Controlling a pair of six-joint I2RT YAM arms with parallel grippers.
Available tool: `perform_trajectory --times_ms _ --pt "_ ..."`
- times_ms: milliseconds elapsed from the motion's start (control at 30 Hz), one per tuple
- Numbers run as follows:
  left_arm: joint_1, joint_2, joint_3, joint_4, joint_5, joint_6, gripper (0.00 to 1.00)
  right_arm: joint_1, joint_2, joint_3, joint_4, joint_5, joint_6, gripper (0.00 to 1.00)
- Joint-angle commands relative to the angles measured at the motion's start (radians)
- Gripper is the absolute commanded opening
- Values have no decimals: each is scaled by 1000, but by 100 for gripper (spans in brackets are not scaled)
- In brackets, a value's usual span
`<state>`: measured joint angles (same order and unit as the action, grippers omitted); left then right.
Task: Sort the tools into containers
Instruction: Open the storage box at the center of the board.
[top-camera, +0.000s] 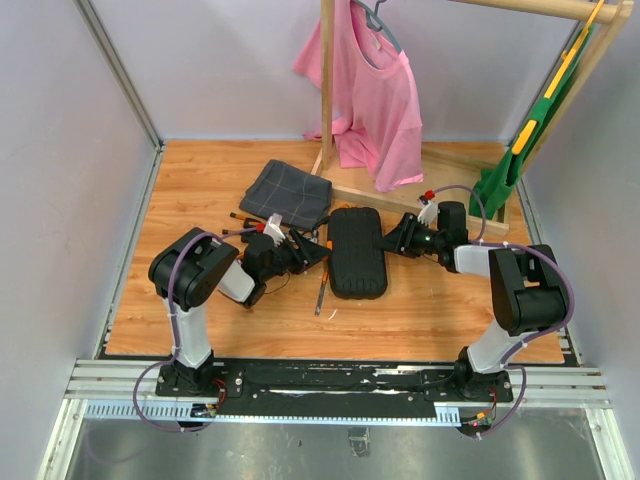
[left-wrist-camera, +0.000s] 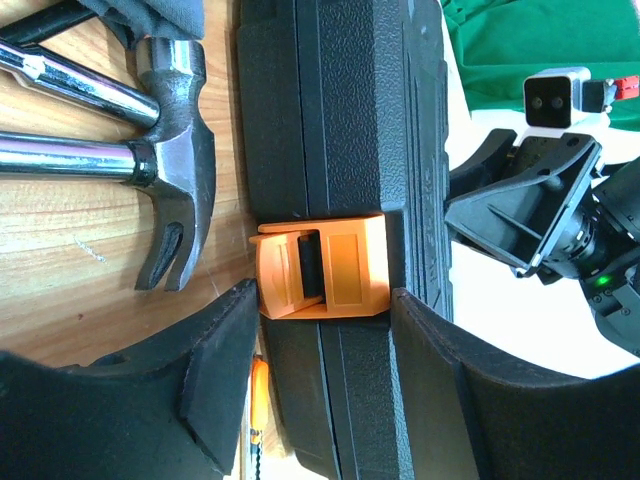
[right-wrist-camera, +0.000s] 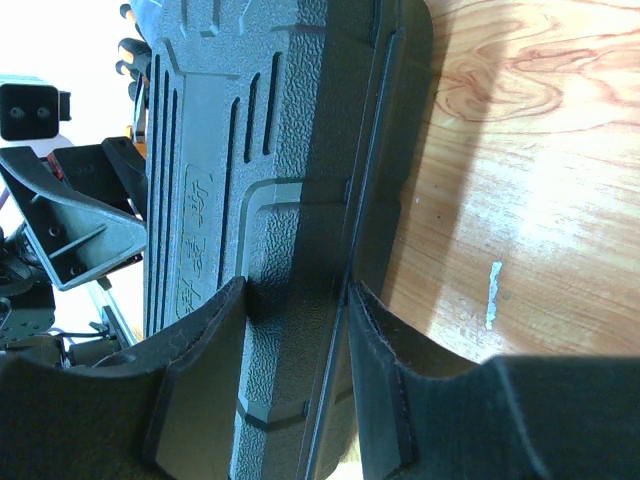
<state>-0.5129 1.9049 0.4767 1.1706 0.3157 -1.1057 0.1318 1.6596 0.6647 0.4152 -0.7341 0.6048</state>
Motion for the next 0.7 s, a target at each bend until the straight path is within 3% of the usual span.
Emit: perform_trajectory --times_ms 0,667 --pt "-4 0 -8 14 -7 17 58 3 67 -55 -219 149 -104 29" --pt "8 8 -39 50 -42 -31 53 11 70 -54 -219 151 -102 29"
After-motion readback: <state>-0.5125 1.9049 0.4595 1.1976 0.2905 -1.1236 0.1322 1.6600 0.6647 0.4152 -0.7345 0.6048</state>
